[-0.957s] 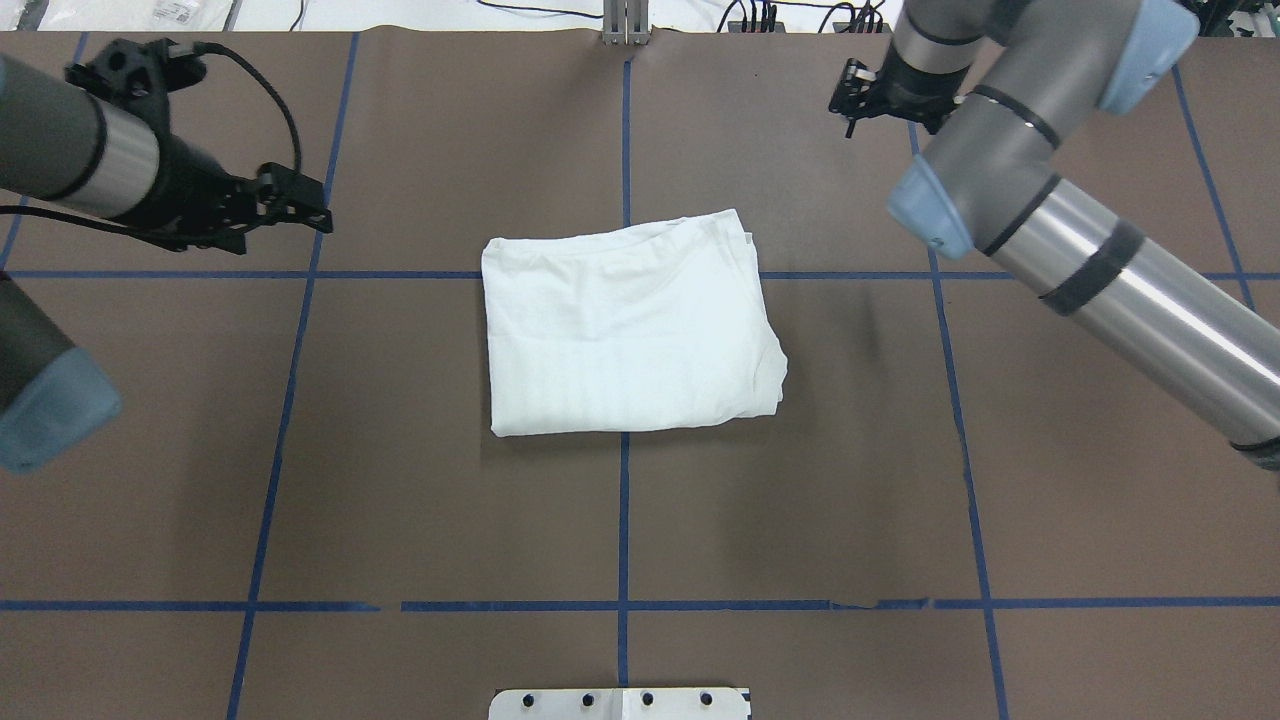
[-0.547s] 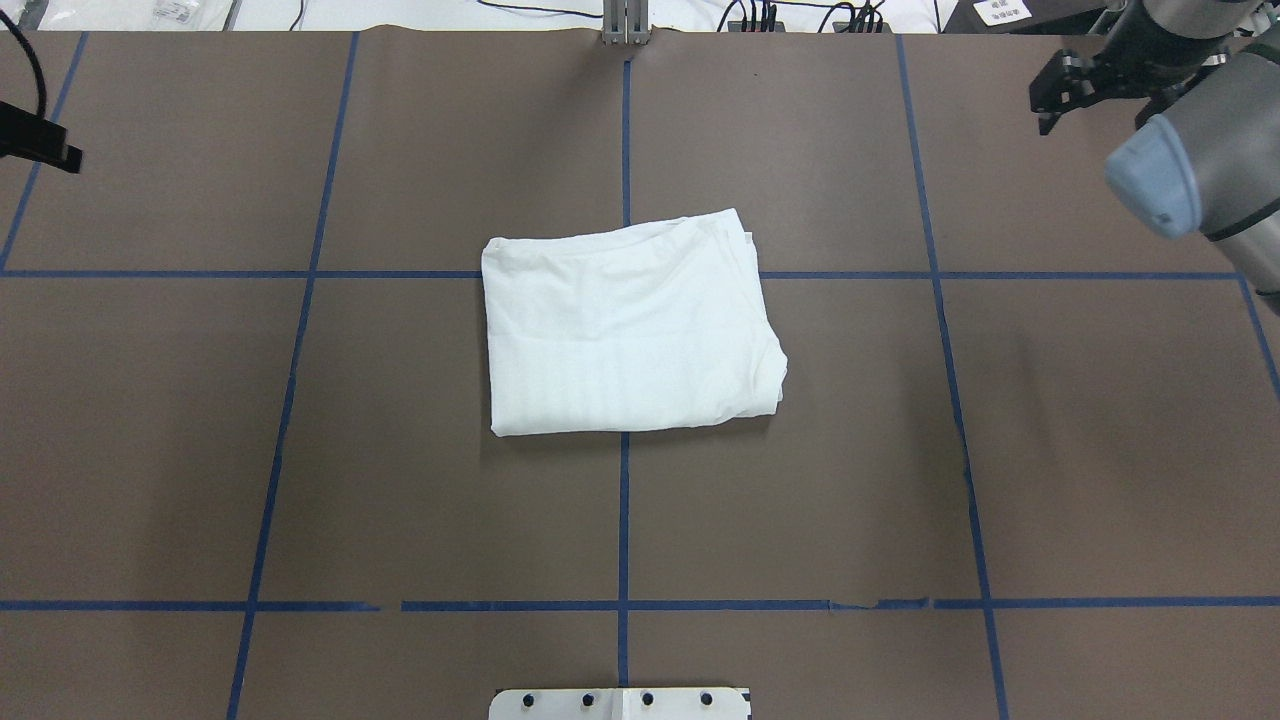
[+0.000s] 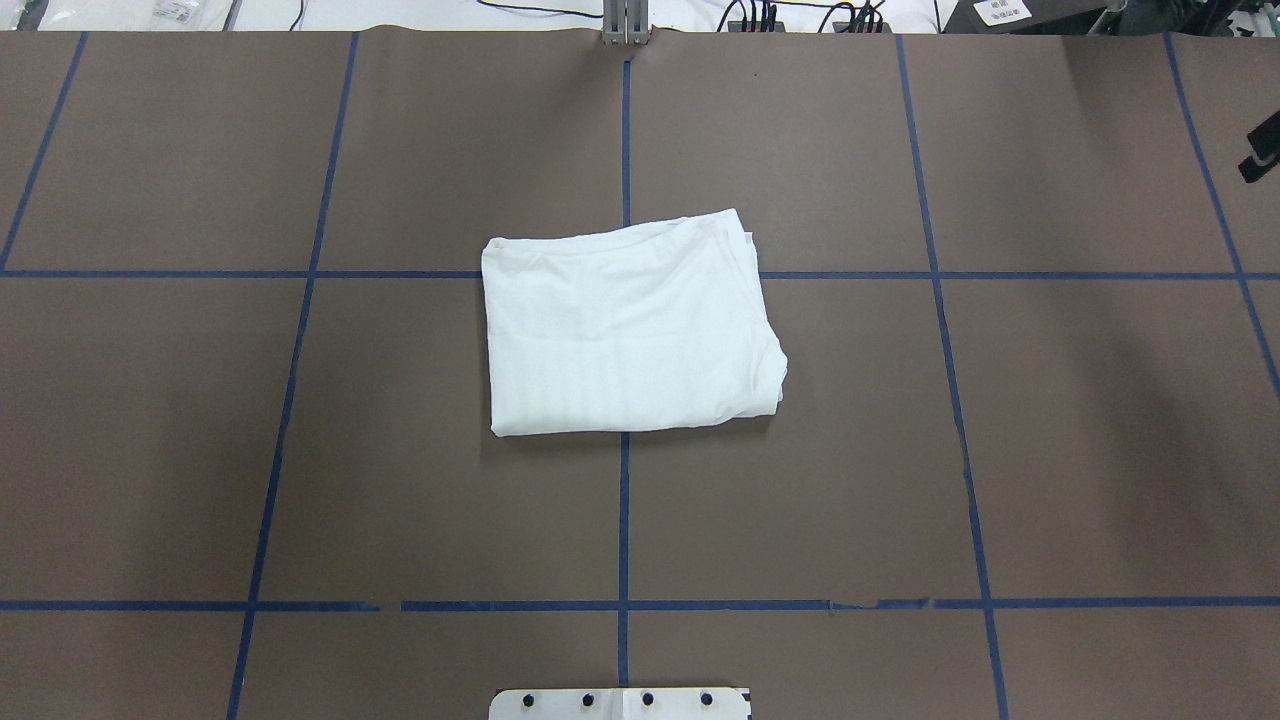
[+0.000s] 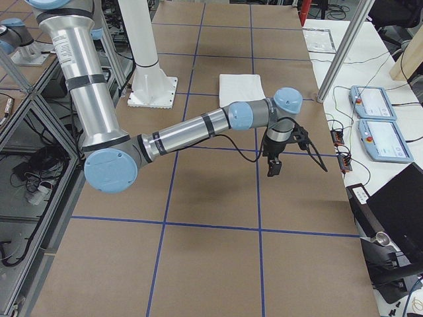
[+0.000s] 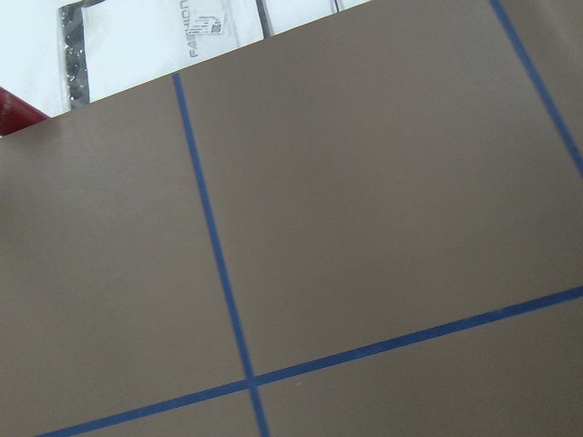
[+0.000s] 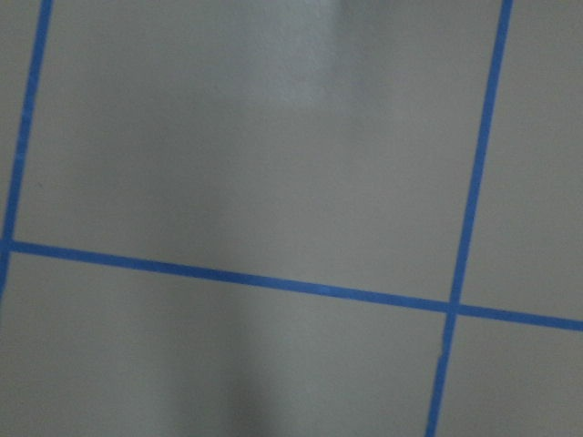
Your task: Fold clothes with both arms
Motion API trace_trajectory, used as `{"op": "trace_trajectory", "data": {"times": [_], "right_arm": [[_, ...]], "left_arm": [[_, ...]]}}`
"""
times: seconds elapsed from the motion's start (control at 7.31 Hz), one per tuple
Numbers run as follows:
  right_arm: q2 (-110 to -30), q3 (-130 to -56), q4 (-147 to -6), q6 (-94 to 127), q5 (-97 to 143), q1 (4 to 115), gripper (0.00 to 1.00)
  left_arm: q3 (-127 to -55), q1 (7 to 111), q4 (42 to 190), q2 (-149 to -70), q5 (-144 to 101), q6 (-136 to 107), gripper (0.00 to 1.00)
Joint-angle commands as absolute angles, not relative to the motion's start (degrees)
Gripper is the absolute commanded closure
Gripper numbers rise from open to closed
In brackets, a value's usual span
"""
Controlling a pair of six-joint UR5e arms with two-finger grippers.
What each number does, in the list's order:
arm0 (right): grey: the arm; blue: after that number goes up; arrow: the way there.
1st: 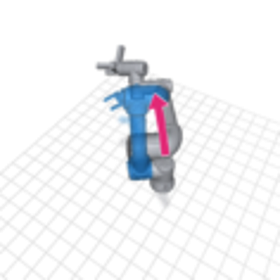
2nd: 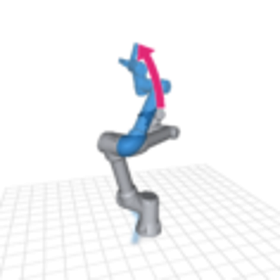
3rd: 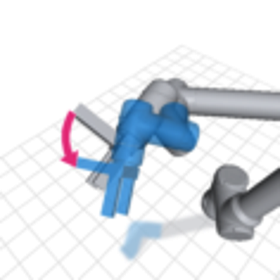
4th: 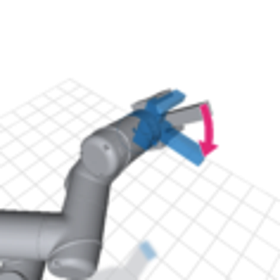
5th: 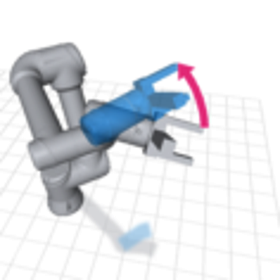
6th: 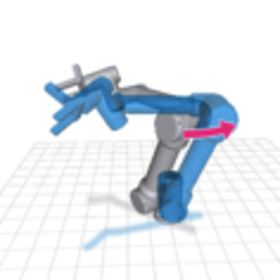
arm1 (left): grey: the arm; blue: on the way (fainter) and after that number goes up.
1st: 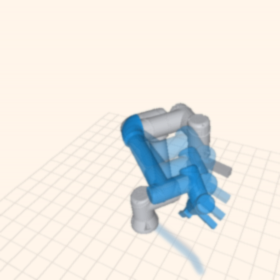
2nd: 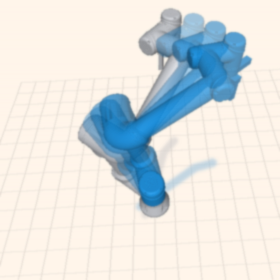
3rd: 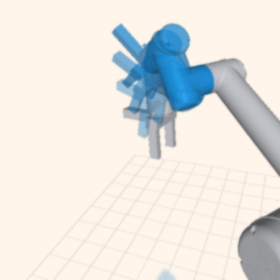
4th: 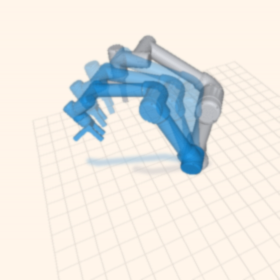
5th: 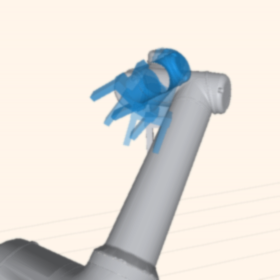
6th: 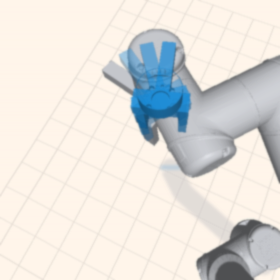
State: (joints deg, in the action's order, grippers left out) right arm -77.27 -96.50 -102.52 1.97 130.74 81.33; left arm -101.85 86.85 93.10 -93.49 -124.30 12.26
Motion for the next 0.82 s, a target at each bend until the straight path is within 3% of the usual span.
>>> {"op": "trace_trajectory", "data": {"times": [0.0,0.14,0.41,0.68], "right_arm": [[-84.7,-97.0,-100.2,-5.4,131.3,85.2,0.0],[-86.3,-97.6,-100.1,-6.0,131.2,86.6,0.0],[-87.8,-96.8,-99.9,-5.7,131.0,86.6,0.0],[-89.5,-94.5,-99.6,-6.4,131.6,88.2,0.0]], "left_arm": [[-100.1,90.1,93.6,-90.0,-126.8,18.8,0.0],[-99.7,90.0,94.8,-89.8,-126.8,17.8,0.0],[-91.7,90.0,98.9,-90.0,-126.6,16.3,0.0],[-92.3,90.0,99.2,-89.4,-129.2,8.7,0.0]]}}
